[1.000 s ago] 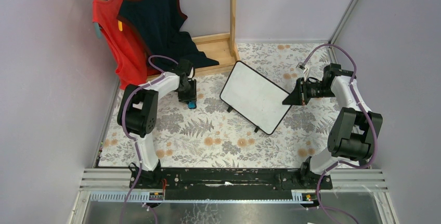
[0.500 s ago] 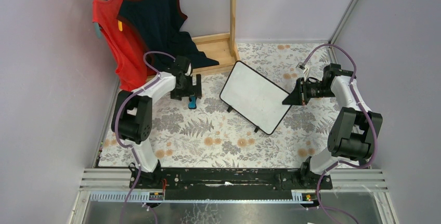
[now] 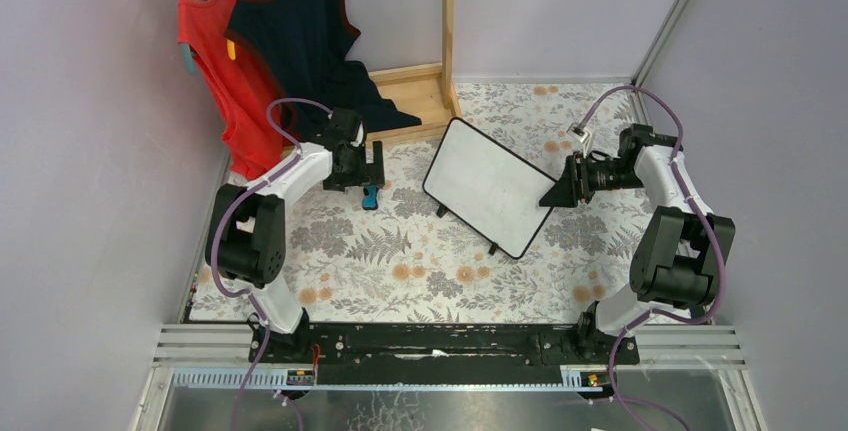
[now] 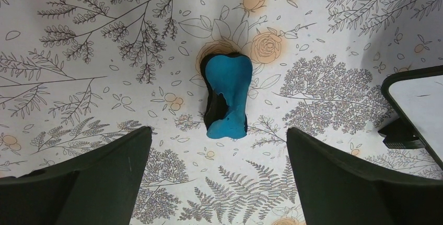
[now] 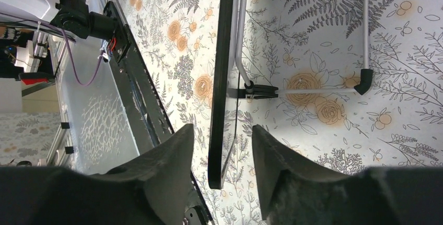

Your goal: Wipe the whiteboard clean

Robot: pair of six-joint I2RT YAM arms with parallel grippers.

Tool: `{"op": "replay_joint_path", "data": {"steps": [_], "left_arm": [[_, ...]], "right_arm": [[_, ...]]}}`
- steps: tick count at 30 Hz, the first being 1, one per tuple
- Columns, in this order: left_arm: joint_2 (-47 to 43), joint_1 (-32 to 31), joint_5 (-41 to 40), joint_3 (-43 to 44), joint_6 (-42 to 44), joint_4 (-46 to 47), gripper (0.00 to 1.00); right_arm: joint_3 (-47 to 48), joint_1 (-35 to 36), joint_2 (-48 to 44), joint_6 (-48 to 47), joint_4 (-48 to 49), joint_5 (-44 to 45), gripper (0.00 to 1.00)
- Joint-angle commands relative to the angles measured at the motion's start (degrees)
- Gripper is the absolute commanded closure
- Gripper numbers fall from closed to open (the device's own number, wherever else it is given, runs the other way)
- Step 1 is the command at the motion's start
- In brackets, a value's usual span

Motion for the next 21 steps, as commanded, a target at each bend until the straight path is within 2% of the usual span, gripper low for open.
{"op": "replay_joint_path", "data": {"steps": [1, 3, 9, 12, 21], "left_arm": [[-1.3, 0.3, -0.6, -0.6, -0.9, 2.7, 0.00], [-1.3, 0.3, -0.7, -0.7, -0.9, 2.7, 0.00], [-3.9, 0.3, -4.4, -2.1, -1.7, 4.0, 0.00], [-7.0, 0.5, -6.4, -4.0, -2.4, 6.3, 0.00], [-12.2, 1.0, -10.0, -6.4, -3.2, 9.0, 0.00]], "right_arm": [[0.8, 0.5, -1.2, -0.7, -2.0, -1.6, 0.44], [0.8, 0.5, -1.4, -0.7, -2.0, -1.6, 0.39], [0.8, 0.4, -2.2, 1.0, -0.3, -0.6, 0.32], [0.3, 0.4, -3.9, 3.9, 2.7, 0.8, 0.27], [-0.5, 0.2, -12.6, 15.9, 14.5, 7.7, 0.22]]}}
